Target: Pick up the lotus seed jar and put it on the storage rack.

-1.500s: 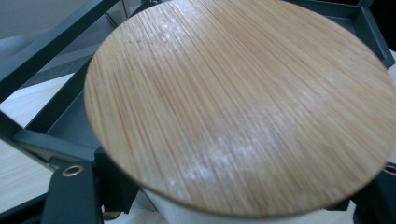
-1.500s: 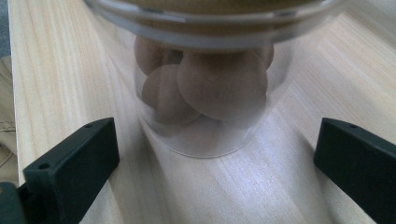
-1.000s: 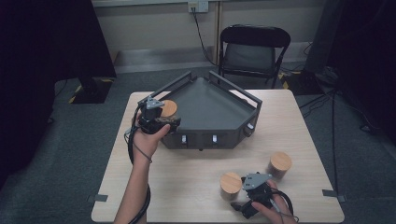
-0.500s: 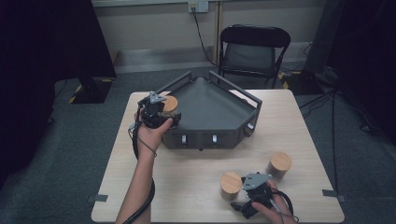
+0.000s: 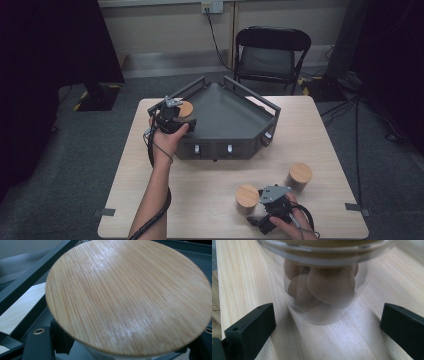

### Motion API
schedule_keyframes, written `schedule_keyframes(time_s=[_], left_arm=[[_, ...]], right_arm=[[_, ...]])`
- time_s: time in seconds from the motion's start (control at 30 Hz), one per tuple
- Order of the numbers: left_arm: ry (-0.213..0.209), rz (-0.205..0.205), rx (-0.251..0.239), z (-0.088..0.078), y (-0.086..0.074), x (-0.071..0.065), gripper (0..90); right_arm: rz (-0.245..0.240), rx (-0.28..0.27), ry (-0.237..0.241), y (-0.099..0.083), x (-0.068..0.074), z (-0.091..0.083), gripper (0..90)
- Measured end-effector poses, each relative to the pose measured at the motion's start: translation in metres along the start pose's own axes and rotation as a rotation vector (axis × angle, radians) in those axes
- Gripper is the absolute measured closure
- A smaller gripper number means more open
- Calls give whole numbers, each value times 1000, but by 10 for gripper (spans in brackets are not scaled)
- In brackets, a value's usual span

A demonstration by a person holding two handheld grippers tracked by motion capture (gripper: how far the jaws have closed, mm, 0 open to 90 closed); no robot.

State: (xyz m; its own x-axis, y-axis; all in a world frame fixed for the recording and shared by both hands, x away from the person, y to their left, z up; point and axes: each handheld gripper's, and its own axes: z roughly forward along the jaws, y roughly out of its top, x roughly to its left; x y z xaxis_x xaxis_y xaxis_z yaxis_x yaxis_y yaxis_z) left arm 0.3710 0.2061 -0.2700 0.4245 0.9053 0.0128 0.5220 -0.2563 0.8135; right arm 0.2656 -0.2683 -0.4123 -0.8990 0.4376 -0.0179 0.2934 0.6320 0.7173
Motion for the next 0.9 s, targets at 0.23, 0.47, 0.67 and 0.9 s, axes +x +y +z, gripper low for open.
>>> schedule_keyframes(time_s=[0.23, 0.47, 0.67, 0.9], left_arm=[[8, -12, 8, 6, 2, -3, 258], [13, -15, 24, 13, 2, -5, 258], [17, -20, 27, 16, -1, -5, 258], [17, -23, 33, 18, -3, -4, 258]], right_arm=[[0, 0, 0, 0, 0, 0, 0], [0, 0, 0, 0, 0, 0, 0], [1, 0, -1, 0, 0, 0, 0], [1, 0, -1, 0, 0, 0, 0]])
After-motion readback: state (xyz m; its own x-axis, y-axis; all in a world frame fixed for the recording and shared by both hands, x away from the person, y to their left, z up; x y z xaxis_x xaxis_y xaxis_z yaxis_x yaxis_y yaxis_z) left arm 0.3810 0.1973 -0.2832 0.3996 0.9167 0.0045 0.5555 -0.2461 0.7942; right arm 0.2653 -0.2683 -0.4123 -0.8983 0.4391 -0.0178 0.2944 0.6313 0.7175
